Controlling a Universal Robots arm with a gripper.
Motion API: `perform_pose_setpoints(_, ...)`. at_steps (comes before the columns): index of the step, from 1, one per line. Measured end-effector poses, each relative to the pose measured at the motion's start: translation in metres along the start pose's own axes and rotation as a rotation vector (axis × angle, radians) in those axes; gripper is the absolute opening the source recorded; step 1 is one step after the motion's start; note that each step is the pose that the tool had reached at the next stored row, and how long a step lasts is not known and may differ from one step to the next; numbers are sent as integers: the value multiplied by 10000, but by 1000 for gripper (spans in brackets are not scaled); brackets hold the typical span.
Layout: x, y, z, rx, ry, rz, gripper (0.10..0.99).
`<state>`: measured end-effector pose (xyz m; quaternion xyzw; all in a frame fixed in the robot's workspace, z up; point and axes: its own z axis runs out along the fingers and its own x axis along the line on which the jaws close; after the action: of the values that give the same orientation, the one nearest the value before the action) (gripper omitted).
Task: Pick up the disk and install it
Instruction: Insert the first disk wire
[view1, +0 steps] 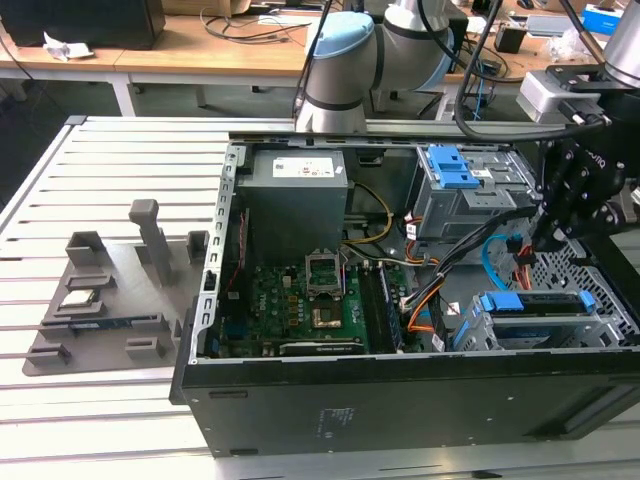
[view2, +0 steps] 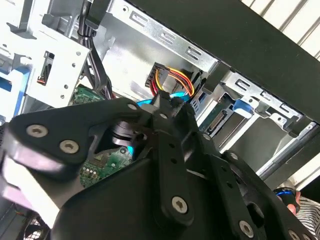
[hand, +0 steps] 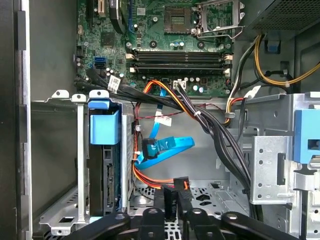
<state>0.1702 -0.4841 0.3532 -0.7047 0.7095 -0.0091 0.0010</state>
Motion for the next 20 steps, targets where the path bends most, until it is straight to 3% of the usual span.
perform_pose_setpoints(2,0,0,0,0,7,0,169)
perform_pose_setpoints(8,2,0,0,0,26,0,169)
perform_pose_setpoints(9,20,-1,0,1,58,-1,169)
perform_pose_setpoints(10,68,-1,2,1,164,-4,169)
perform_pose_setpoints(16,286,-2,25,2,392,-6,169)
perform_pose_setpoints(19,349,-2,30,4,543,-8,169)
perform_pose_setpoints(20,350,-2,30,4,546,-8,169)
